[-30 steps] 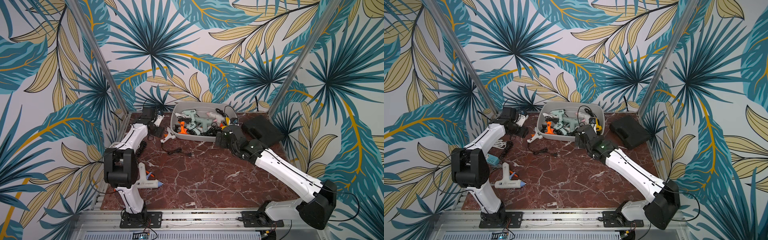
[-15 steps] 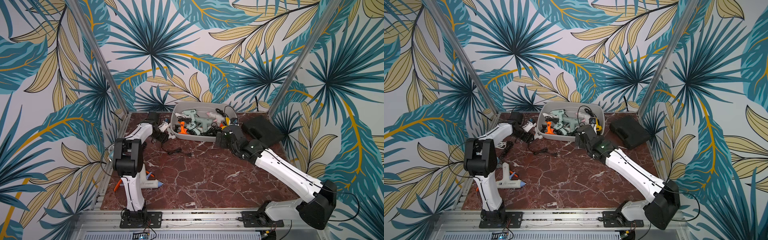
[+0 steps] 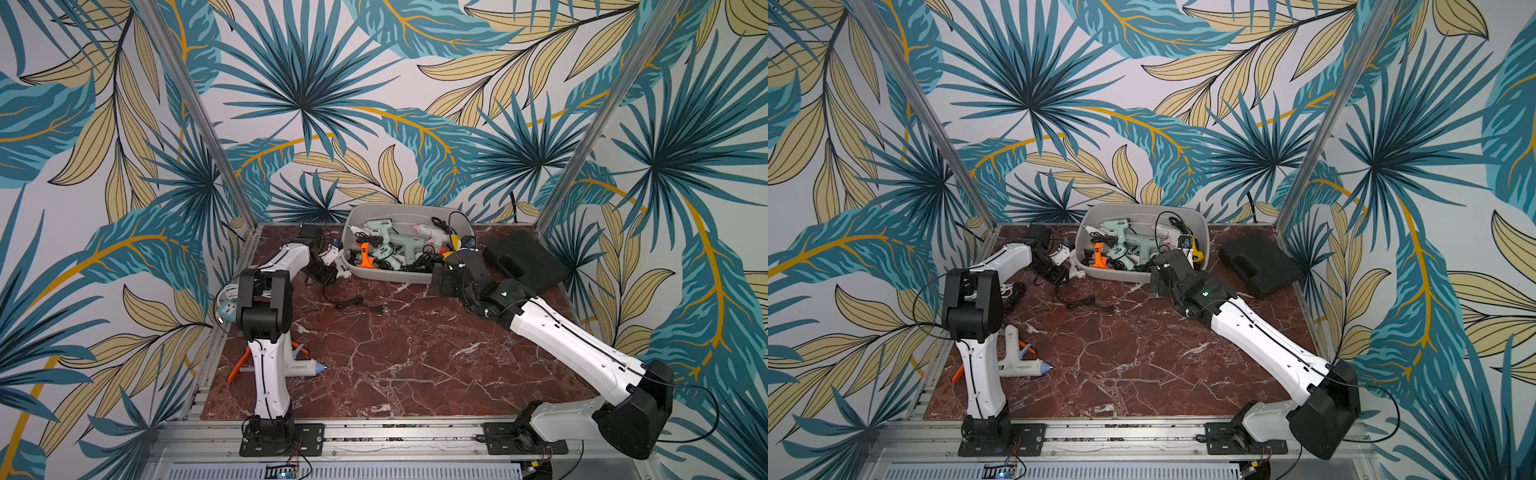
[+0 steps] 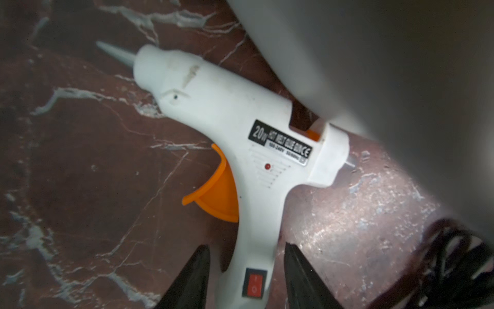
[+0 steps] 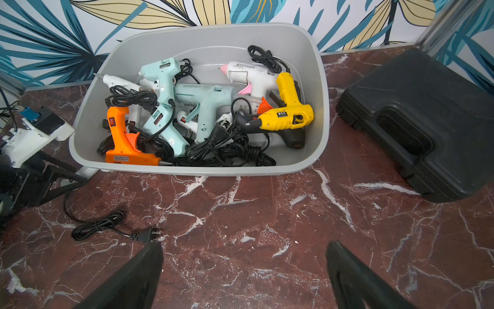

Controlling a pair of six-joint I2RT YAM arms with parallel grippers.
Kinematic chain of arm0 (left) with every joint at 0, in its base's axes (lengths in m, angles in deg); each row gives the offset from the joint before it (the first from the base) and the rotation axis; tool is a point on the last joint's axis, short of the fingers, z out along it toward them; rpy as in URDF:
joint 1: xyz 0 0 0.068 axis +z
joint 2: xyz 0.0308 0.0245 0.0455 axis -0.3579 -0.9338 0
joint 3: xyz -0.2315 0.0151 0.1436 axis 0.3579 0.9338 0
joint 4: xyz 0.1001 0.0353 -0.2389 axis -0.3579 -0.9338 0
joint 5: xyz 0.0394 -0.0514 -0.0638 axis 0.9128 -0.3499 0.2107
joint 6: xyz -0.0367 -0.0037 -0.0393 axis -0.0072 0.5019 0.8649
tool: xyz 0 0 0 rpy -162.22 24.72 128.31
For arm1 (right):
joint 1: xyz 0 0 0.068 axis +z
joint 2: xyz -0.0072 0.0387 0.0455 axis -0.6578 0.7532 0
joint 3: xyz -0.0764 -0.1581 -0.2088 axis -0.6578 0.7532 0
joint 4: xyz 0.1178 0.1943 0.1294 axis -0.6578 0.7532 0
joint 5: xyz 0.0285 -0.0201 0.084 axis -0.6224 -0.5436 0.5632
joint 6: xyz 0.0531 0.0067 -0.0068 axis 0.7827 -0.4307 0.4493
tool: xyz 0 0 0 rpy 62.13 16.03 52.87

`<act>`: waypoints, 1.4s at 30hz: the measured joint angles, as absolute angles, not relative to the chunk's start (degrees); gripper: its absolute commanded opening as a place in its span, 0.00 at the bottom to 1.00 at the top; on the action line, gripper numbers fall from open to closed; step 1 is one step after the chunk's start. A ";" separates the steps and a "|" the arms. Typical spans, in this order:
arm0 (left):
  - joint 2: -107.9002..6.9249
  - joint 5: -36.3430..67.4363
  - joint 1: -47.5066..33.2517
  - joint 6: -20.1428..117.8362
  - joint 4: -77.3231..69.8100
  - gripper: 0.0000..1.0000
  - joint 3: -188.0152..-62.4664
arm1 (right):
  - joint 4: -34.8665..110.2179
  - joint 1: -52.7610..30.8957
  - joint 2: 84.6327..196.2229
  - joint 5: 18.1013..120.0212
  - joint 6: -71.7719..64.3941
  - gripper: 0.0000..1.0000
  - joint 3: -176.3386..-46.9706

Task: Put the hot melt glue gun into the storage box
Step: Pick up the hot melt adhesive gun from the center of the board.

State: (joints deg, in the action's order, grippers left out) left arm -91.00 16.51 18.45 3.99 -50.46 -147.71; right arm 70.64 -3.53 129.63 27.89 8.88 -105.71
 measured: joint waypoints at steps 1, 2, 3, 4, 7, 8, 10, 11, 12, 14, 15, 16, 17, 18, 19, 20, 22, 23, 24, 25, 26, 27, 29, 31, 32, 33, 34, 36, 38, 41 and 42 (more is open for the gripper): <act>-91.22 16.99 18.45 4.01 -50.70 0.45 -148.23 | 70.64 -3.53 129.63 27.89 8.88 1.00 -105.71; -91.37 17.51 18.45 4.01 -50.88 0.44 -148.54 | 70.64 -3.53 129.63 27.87 8.88 0.99 -105.71; -91.48 17.84 18.45 3.97 -51.01 0.42 -148.73 | 70.64 -3.53 129.63 27.85 8.88 0.99 -105.71; -91.54 18.26 18.43 3.99 -51.05 0.36 -148.84 | 70.64 -3.53 129.63 27.76 8.88 1.00 -105.71; -91.74 19.74 18.43 4.19 -51.09 0.28 -149.30 | 70.64 -3.53 129.63 27.70 8.88 1.00 -105.71; -91.85 20.22 18.45 4.23 -51.09 0.26 -149.56 | 70.64 -3.53 129.63 27.70 8.86 1.00 -105.71; -91.94 21.12 18.45 4.38 -51.07 0.25 -149.80 | 70.66 -3.53 129.65 27.70 8.79 0.99 -105.73; -91.96 21.34 18.45 4.47 -51.12 0.22 -149.87 | 70.68 -3.53 129.65 27.70 8.68 0.99 -105.79; -91.96 21.47 18.45 4.47 -51.16 0.19 -149.91 | 70.68 -3.53 129.65 27.68 8.62 0.99 -105.86; -91.96 21.67 18.45 4.47 -51.18 0.12 -149.91 | 70.68 -3.53 129.65 27.50 8.47 0.99 -105.90; -91.96 21.78 18.45 4.47 -51.20 0.07 -149.91 | 70.68 -3.53 129.65 27.46 8.47 0.99 -105.90; -91.96 21.80 18.45 4.47 -51.20 0.03 -149.91 | 70.68 -3.53 129.65 27.33 8.47 0.99 -105.90; -91.96 21.84 18.45 4.49 -51.20 0.00 -149.91 | 70.68 -3.53 129.65 27.24 8.47 1.00 -105.90; -91.96 21.84 18.45 4.49 -51.20 0.00 -149.91 | 70.68 -3.53 129.65 27.06 8.47 0.99 -105.90; -91.94 21.86 18.45 4.51 -51.20 0.00 -149.91 | 70.70 -3.53 129.65 27.00 8.47 0.99 -105.90; -91.92 21.99 18.45 4.62 -51.20 0.00 -149.91 | 70.70 -3.53 129.65 26.87 8.47 0.99 -105.90; -91.79 22.58 18.53 4.99 -51.29 0.00 -149.89 | 70.68 -3.53 129.65 26.82 8.47 0.99 -105.90; -91.68 22.78 18.56 5.10 -51.27 0.00 -149.76 | 70.70 -3.53 129.65 26.82 8.47 0.99 -105.90; -91.46 23.00 18.60 5.32 -51.23 0.00 -149.43 | 70.70 -3.53 129.65 26.82 8.47 0.99 -105.90; -91.06 23.26 18.69 5.54 -51.20 0.00 -148.93 | 70.70 -3.53 129.65 26.80 8.44 0.99 -105.90; -90.63 23.57 18.80 5.80 -51.29 0.00 -148.30 | 70.70 -3.53 129.65 26.76 8.44 0.99 -105.90; -89.99 23.92 18.97 6.28 -51.38 0.00 -147.53 | 70.70 -3.53 129.60 26.60 8.44 0.99 -105.90; -88.73 24.42 19.34 7.31 -51.62 0.00 -146.20 | 70.83 -3.53 129.32 26.12 8.44 0.99 -105.88; -86.89 25.05 19.96 8.95 -52.12 0.00 -145.26 | 71.07 -3.53 128.51 25.47 8.42 0.99 -105.84; -86.08 25.19 20.24 9.56 -52.21 0.00 -145.10 | 71.12 -3.53 128.03 25.16 8.44 0.99 -105.79; -84.94 25.38 20.68 10.52 -52.38 0.00 -145.08 | 71.14 -3.53 127.51 24.81 8.42 0.99 -105.79; -83.81 25.58 21.07 11.38 -52.43 0.00 -145.08 | 71.14 -3.53 126.98 24.46 8.42 0.99 -105.79; -81.32 26.23 21.77 12.99 -52.49 0.00 -145.10 | 71.14 -3.53 126.11 23.89 8.36 1.00 -105.77; -78.93 27.15 22.23 14.50 -52.52 0.00 -145.15 | 71.14 -3.53 125.58 23.37 8.23 0.99 -105.75; -75.70 28.70 22.58 16.97 -52.89 0.00 -145.65 | 71.14 -3.53 125.19 22.69 8.20 1.00 -105.51; -74.89 29.10 22.67 17.87 -53.11 0.00 -146.24 | 71.14 -3.53 125.12 22.45 8.23 1.00 -105.31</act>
State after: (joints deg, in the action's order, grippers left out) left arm -74.89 29.10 22.67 17.87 -53.11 -146.24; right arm 71.14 -3.53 125.12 22.45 8.23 -105.31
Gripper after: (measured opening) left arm 0.239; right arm 0.994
